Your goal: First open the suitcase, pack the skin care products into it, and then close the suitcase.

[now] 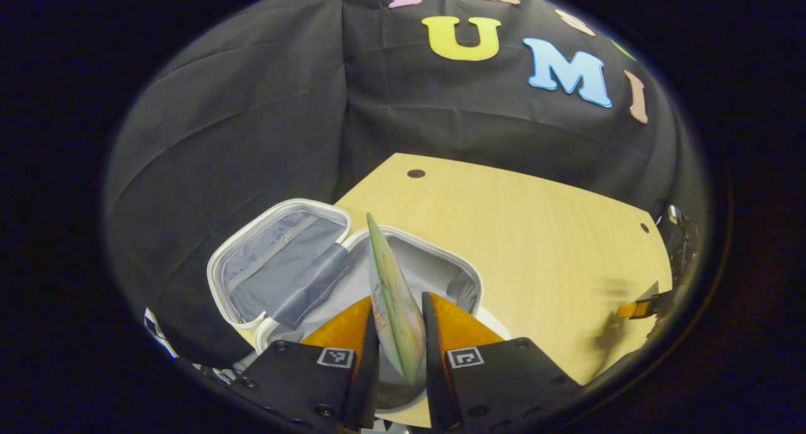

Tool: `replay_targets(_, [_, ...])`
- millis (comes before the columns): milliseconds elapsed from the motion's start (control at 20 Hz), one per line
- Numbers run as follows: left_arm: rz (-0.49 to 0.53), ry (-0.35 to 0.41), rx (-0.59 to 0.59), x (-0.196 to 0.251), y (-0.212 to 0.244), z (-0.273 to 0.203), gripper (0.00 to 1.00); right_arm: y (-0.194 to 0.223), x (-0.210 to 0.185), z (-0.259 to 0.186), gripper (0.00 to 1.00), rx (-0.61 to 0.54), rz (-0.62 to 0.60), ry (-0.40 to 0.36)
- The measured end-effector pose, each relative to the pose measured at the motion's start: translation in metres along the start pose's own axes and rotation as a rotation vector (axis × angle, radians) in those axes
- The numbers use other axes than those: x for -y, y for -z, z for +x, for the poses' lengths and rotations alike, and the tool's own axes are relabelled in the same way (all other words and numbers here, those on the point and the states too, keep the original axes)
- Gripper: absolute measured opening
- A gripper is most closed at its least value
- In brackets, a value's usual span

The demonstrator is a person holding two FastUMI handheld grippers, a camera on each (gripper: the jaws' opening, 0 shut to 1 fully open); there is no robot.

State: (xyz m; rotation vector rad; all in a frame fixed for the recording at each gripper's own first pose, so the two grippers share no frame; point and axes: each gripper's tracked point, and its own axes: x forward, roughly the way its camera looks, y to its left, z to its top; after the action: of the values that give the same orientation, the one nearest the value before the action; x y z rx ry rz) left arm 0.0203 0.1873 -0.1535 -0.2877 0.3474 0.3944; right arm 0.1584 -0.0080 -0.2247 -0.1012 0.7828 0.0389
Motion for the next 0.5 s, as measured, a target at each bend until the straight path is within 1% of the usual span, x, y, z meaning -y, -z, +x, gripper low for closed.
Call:
replay_targets(50, [0.002,-0.003,-0.004,-0.004,0.001,0.001,0.43,0.0,-0.006,0.001,0.29,0.001,0.012,-0.021])
replay_targets(100, [0.006,-0.001,-0.013,-0.007,0.002,0.001,0.4,-0.001,-0.01,-0.002,0.28,0.003,0.021,-0.038])
replay_targets(150, [0.014,0.001,-0.023,-0.009,0.003,0.002,0.4,-0.003,-0.013,-0.005,0.28,0.008,0.029,-0.056])
replay_targets(200, [0.027,0.004,-0.034,-0.013,0.002,0.004,0.42,-0.004,-0.017,-0.009,0.28,0.012,0.035,-0.078])
replay_targets(250, [0.042,0.003,-0.048,-0.018,0.004,0.006,0.39,-0.005,-0.021,-0.014,0.28,0.014,0.041,-0.104])
replay_targets(300, [0.062,0.004,-0.065,-0.023,0.004,0.009,0.42,-0.006,-0.025,-0.02,0.28,0.017,0.046,-0.127])
replay_targets(350, [0.087,0.003,-0.09,-0.03,0.005,0.011,0.4,-0.003,-0.032,-0.027,0.28,0.018,0.047,-0.148])
replay_targets(450, [0.145,-0.007,-0.172,-0.045,0.012,0.017,0.4,0.002,-0.047,-0.044,0.27,0.019,0.032,-0.193])
replay_targets(500, [0.175,-0.002,-0.232,-0.05,0.018,0.02,0.4,0.004,-0.056,-0.053,0.28,0.017,0.013,-0.221])
